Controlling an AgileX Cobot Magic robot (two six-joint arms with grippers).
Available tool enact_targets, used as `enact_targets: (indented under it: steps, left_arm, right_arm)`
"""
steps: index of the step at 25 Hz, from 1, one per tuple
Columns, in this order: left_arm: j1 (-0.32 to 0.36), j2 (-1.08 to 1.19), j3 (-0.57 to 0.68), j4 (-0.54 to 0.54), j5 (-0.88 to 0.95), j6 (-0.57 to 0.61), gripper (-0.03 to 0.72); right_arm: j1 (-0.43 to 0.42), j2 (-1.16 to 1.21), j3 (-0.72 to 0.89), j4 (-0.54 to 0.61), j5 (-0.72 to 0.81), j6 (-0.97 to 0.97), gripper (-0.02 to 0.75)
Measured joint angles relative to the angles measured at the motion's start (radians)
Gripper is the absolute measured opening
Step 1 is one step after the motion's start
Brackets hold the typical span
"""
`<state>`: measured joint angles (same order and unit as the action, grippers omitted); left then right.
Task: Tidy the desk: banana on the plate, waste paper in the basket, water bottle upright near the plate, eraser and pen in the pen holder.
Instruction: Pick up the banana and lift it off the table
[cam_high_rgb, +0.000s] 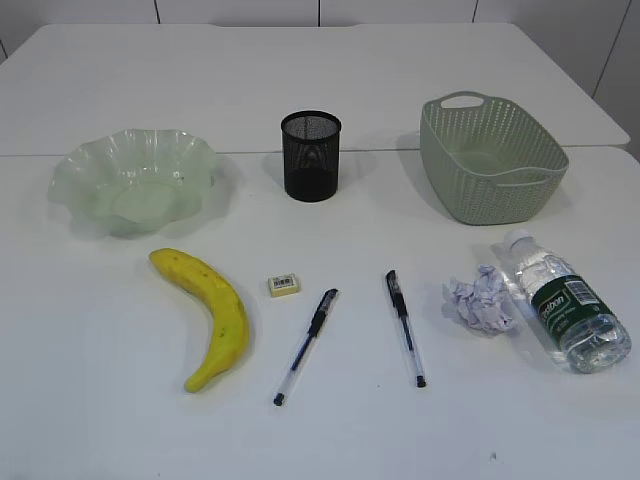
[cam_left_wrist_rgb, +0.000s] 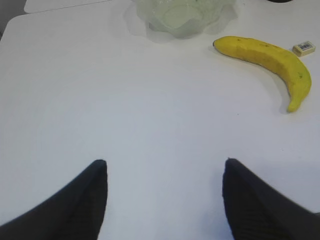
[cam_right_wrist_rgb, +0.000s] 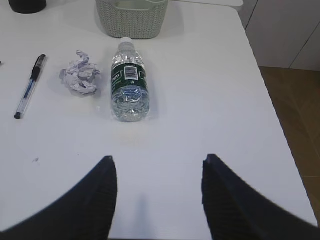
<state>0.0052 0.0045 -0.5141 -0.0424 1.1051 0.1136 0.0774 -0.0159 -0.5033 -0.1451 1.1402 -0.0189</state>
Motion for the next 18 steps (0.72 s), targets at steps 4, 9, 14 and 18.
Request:
enact_targets:
  steps: [4,9,14,18]
  left_arm:
    - [0.0,0.0,0.0,0.0,0.0,0.0,0.506]
    - [0.0,0.0,0.0,0.0,0.0,0.0,0.506]
    - [0.0,0.0,0.0,0.0,0.0,0.0,0.506]
    - [0.0,0.0,0.0,0.0,0.0,0.0,0.506]
  right_arm:
    - [0.0,0.0,0.0,0.0,0.0,0.0,0.412]
    - [0.0,0.0,0.0,0.0,0.0,0.0,0.412]
    - [0.0,0.0,0.0,0.0,0.0,0.0,0.412]
    - [0.0,0.0,0.0,0.0,0.0,0.0,0.412]
